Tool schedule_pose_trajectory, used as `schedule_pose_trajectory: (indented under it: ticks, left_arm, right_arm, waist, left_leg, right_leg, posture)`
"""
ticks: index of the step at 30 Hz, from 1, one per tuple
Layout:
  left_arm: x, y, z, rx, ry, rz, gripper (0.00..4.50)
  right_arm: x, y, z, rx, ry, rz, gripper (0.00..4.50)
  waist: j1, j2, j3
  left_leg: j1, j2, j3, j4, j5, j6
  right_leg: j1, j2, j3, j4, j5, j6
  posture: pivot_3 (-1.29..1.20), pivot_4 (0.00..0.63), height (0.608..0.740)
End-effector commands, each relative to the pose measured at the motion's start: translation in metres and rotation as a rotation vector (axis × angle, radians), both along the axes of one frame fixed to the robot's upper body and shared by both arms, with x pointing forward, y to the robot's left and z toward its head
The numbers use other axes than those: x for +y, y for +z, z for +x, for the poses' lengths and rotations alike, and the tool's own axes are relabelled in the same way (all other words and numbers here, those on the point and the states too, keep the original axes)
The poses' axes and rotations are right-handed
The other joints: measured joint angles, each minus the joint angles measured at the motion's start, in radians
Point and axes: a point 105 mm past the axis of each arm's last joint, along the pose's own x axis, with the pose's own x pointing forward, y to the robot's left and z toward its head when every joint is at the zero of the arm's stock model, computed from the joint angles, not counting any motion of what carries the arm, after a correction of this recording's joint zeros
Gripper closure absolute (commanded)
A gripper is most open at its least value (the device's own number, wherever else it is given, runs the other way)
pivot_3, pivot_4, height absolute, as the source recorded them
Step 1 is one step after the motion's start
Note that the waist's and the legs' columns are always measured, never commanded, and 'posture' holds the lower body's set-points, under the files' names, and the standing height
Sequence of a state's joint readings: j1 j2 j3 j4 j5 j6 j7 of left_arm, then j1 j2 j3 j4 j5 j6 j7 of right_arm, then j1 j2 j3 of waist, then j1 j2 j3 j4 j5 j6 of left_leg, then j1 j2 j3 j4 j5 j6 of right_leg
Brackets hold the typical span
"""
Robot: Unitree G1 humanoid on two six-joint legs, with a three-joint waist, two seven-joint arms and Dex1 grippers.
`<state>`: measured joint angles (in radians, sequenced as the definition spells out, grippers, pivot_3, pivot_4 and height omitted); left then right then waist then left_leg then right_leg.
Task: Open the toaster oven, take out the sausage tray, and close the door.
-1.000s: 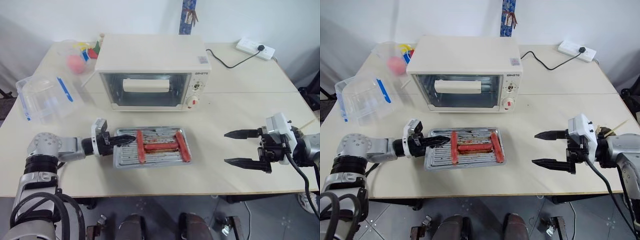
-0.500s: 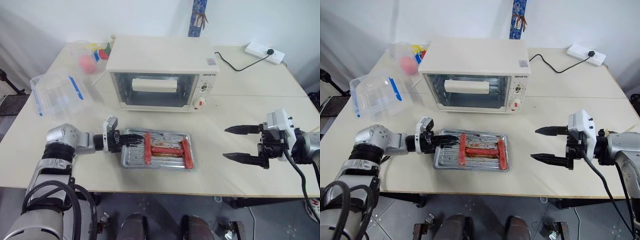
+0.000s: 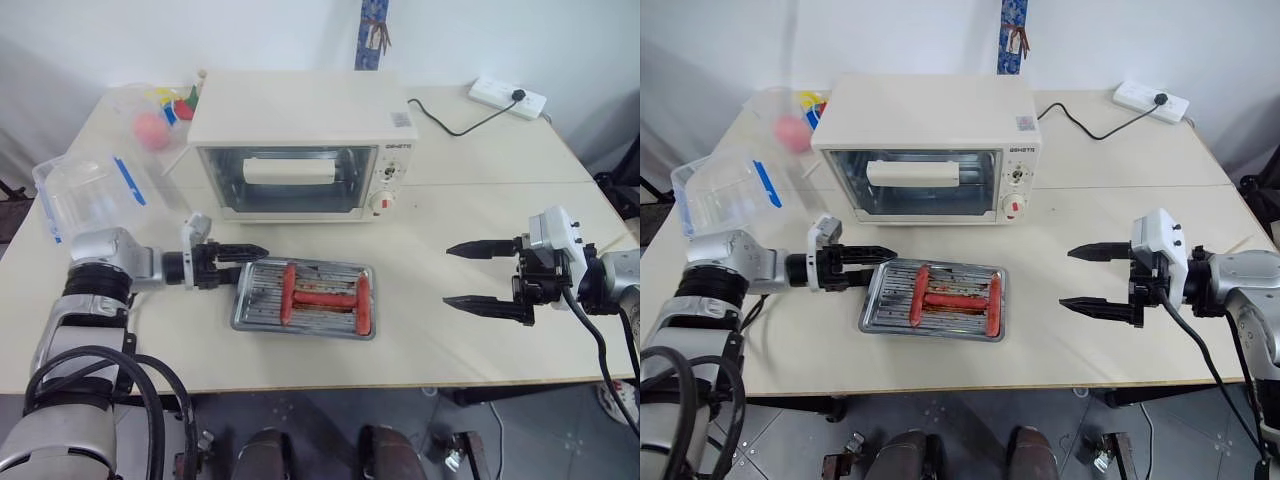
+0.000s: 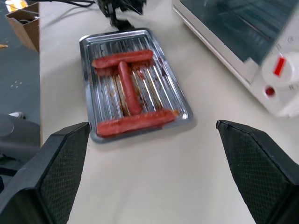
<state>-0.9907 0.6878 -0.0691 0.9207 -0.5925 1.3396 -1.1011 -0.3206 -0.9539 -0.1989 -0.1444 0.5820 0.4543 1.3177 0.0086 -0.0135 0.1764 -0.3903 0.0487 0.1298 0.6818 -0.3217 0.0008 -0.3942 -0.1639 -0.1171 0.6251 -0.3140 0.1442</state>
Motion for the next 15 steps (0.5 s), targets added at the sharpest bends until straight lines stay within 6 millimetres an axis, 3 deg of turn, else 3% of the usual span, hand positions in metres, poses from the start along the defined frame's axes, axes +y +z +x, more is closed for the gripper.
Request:
schedule_pose_trajectory:
  ticks: [1, 5, 7, 9, 12, 15]
  left_arm:
    - [0.038, 0.027, -0.004, -0.111, 0.035, 0.148, 0.01]
    - [0.060, 0.033, -0.012, -0.277, -0.002, 0.290, 0.01]
    - [0.065, 0.034, -0.017, -0.487, -0.067, 0.351, 0.01]
    - [0.069, 0.026, -0.028, -0.548, -0.139, 0.409, 0.01]
    - [0.068, 0.029, -0.031, -0.909, -0.172, 0.474, 0.01]
    - [0.073, 0.024, -0.039, -1.072, -0.167, 0.546, 0.01]
  right_arm:
    - [0.001, 0.004, 0.000, -0.035, 0.050, -0.051, 0.00]
    - [0.004, 0.001, 0.003, -0.044, 0.076, -0.072, 0.00]
    - [0.006, 0.001, 0.008, -0.069, 0.071, -0.090, 0.00]
    - [0.005, -0.003, 0.016, -0.105, 0.050, -0.129, 0.00]
    - [0.002, -0.018, 0.016, -0.096, 0.065, -0.198, 0.00]
    - [-0.001, -0.028, 0.014, -0.096, 0.074, -0.234, 0.00]
  waist:
    - [-0.016, -0.006, 0.004]
    - [-0.028, -0.009, 0.007]
    - [-0.029, -0.008, 0.007]
    - [-0.029, -0.009, 0.008]
    - [-0.024, -0.009, 0.008]
    - [-0.013, -0.009, 0.008]
  left_leg:
    - [0.000, 0.000, 0.000, 0.000, 0.000, 0.000]
    - [-0.001, 0.001, 0.001, -0.001, -0.001, -0.001]
    - [-0.001, 0.001, 0.001, -0.001, -0.002, -0.001]
    - [-0.002, 0.001, 0.001, -0.001, -0.002, -0.001]
    - [-0.003, 0.002, 0.000, 0.000, -0.002, -0.001]
    - [-0.003, 0.001, 0.000, 0.001, -0.002, -0.001]
  right_leg:
    - [0.000, 0.000, 0.000, 0.001, 0.000, 0.000]
    - [-0.003, 0.001, 0.000, 0.001, 0.000, 0.000]
    - [-0.003, 0.000, 0.000, 0.000, 0.000, 0.001]
    - [-0.003, 0.000, 0.000, 0.001, 0.000, 0.001]
    - [-0.003, 0.000, -0.002, 0.000, 0.000, 0.001]
    - [-0.003, -0.001, -0.002, 0.000, 0.000, 0.001]
  posture:
    - [0.00, 0.150, 0.740]
    - [0.00, 0.150, 0.740]
    - [0.00, 0.150, 0.740]
    - [0.00, 0.150, 0.740]
    - [0.00, 0.150, 0.740]
    - [0.00, 0.150, 0.740]
